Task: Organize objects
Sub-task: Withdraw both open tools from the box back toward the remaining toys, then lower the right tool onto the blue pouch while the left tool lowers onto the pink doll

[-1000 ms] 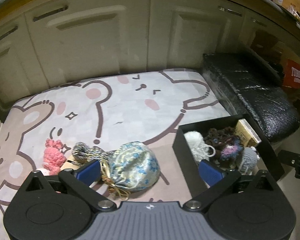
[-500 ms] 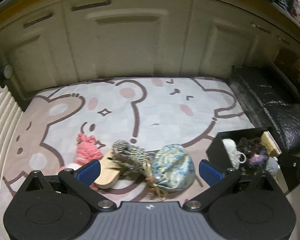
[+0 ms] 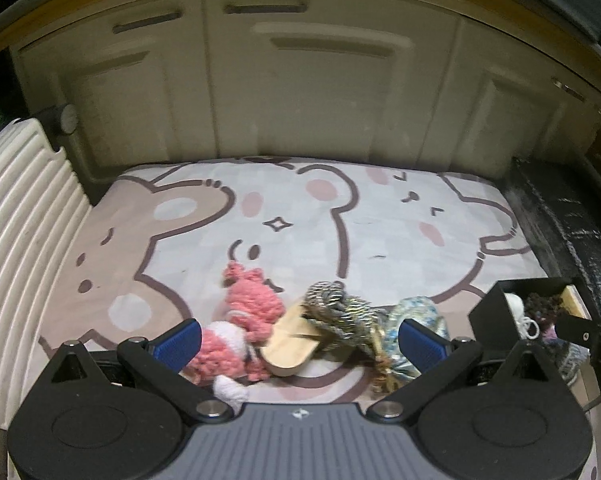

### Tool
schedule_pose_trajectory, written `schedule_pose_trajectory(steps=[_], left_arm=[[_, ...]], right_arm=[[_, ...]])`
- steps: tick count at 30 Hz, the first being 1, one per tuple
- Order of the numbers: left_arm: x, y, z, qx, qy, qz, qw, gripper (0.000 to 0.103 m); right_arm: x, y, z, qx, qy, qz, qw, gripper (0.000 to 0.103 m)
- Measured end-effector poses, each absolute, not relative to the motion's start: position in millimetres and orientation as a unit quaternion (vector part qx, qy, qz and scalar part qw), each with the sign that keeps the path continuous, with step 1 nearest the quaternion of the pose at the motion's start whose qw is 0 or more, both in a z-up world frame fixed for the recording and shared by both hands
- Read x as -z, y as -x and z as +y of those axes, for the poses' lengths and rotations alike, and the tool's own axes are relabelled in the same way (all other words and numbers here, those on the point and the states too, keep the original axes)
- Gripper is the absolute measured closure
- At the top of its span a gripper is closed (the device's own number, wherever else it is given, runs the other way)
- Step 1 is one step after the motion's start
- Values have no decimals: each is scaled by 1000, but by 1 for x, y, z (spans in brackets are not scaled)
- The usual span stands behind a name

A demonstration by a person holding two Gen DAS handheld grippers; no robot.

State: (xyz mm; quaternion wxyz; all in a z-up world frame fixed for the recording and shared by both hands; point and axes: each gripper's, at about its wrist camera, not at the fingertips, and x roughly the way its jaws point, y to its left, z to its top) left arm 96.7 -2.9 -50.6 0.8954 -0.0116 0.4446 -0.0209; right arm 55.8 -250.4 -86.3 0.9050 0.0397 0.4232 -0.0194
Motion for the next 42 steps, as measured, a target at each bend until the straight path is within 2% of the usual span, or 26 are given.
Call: schedule_pose_trajectory(steps=[21, 26, 29, 42], left_arm=[[52, -102, 41, -10, 37, 415, 909, 2], [61, -110, 51, -10, 57, 431, 900, 11], [68, -114, 57, -12, 54, 443, 895, 12], [98, -124, 64, 25, 0, 497, 867, 27]], right_arm=[[95, -75, -199, -64, -38, 419, 905, 0], [100, -80, -194, -80, -33, 417, 905, 0], [102, -83, -189, -92, -26, 416, 904, 0], [119, -104, -168, -94, -5, 446, 890, 0]])
